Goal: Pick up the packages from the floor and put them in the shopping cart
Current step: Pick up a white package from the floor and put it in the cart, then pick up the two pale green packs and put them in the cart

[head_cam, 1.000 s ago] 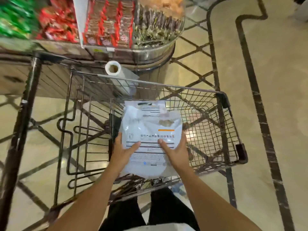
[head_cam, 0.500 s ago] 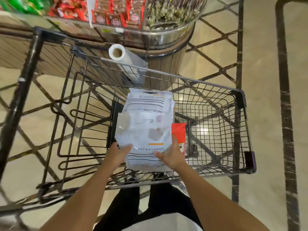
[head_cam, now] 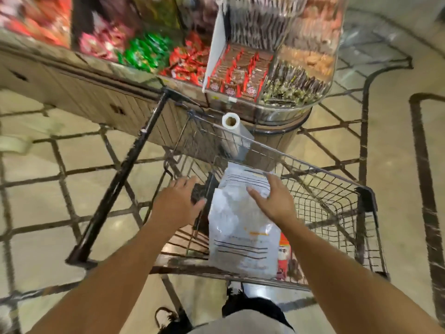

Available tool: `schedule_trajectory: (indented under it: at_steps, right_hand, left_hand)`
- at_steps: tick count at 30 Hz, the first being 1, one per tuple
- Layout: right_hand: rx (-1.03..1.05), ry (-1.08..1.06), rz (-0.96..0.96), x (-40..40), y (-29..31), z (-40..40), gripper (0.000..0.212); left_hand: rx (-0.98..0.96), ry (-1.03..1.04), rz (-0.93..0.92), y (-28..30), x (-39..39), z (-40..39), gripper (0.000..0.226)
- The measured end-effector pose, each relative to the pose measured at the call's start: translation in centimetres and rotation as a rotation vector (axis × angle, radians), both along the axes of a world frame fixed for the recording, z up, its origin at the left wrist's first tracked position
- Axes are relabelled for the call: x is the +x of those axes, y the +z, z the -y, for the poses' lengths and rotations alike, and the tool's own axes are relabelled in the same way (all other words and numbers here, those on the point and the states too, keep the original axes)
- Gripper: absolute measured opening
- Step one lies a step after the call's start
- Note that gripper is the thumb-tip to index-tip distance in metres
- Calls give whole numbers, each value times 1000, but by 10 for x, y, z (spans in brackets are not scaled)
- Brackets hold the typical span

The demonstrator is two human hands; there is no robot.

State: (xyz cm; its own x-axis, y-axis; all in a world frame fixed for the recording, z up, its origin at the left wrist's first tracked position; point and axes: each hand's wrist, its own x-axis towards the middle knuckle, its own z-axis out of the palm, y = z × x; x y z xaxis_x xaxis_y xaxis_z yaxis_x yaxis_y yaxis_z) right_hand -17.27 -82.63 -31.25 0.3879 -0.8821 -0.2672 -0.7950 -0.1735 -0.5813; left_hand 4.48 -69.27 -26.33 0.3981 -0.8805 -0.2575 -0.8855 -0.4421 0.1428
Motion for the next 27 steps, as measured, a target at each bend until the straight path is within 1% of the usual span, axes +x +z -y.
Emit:
schedule_trajectory:
  at_steps: [3,5,8,10,12,16,21,23,25,26,27]
  right_hand:
    - [-81,233,-105,64,46,13,85]
    - [-159,356,-150,110,85,15,85]
    - [-330,463,-181,179,145,4,86]
    - [-445,511,-181,224,181,-10,85]
    - [-509,550,-168,267,212,-28,82]
    - [-607,621,-166,354,255,-72,88]
    - [-711,744,-163,458,286,-145,83]
    - [-723,821,-119,497,291,-172,85]
    - [-743,888,-63,535,295,-196,97]
    - [-745,917,-49,554,296,-206,98]
    - [-750,948,-55,573,297,-216,94]
  left_hand:
    - [-95,-35,179,42,49,-11,72]
    - [-189,-32,285,81,86,-23,71]
    - [-261,29,418,138,146,-57,70]
    - [-272,108,456,166,191,-94,70]
    - [-282,210,481,187,236,-138,72]
    - [-201,424,562,214,313,-236,74]
    - [-153,669,591,230,374,-352,77]
    - [-174,740,588,232,394,-390,75]
    - [-211,802,595,232,413,-423,73]
    - [-218,833,591,231,424,-436,74]
    - [-218,864,583,230,435,-447,74]
